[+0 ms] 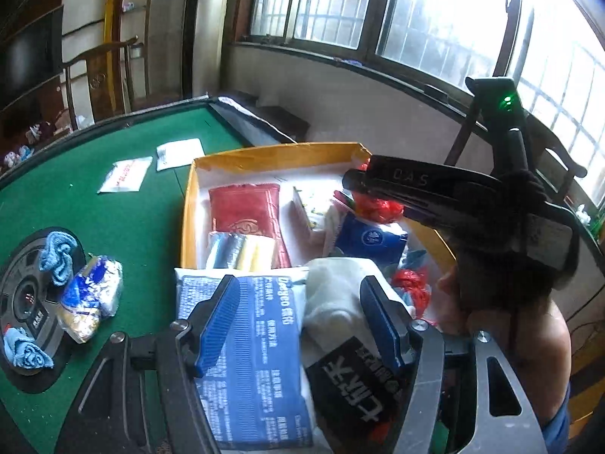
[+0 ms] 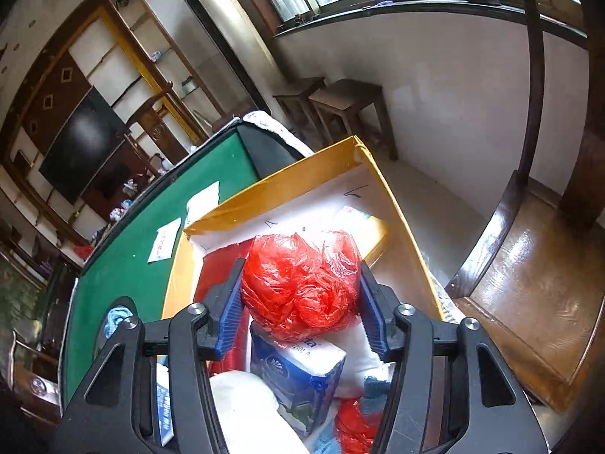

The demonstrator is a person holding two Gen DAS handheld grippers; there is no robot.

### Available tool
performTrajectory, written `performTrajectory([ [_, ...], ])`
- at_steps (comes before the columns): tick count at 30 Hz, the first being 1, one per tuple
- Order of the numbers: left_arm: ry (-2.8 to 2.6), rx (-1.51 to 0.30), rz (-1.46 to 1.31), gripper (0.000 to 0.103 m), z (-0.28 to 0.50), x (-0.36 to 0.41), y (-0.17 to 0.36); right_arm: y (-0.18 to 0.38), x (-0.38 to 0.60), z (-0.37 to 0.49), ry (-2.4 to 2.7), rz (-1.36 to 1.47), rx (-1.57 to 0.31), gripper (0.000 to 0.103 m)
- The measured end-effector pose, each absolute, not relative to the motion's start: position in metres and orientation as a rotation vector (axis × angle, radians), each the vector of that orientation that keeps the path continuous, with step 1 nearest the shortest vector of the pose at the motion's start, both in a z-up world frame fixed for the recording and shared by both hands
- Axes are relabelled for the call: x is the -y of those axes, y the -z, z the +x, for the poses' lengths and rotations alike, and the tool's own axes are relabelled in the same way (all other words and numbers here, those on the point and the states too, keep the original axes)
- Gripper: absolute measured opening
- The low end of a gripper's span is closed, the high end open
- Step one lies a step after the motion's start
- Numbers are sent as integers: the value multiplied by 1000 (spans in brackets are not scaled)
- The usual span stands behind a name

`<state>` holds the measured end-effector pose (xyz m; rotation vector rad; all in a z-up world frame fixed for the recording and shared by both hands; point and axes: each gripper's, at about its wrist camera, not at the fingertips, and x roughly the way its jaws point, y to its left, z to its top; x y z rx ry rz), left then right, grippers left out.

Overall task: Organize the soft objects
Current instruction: 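Lift both bags, carry them into the box and open both grippers, then grasp the blue knitted cloths on the table with the left gripper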

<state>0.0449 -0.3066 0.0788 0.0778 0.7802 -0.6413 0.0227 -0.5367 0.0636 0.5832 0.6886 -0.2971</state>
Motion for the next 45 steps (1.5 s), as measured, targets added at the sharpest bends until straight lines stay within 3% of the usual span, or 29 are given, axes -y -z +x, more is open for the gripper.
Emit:
performTrajectory([
  [2, 658, -782, 71, 67, 41, 303, -83, -63, 534, 25, 309, 561, -708, 70],
  [12, 626, -773, -10, 68, 40, 243, -97, -84, 531, 6, 406, 509, -584, 70],
  [20, 411, -796, -26, 68, 65, 131, -86, -111, 506, -22, 223, 538, -368, 70],
  [28, 253, -871, -325, 68, 136, 27, -51, -109, 459, -7, 93, 484, -397, 70],
  [36, 347, -983, -392, 68, 162, 26, -18, -100, 453, 4, 62, 478, -444, 70],
  [45, 585, -1105, -71, 68, 98, 66, -25, -99, 456, 2, 52, 489, -441, 70],
])
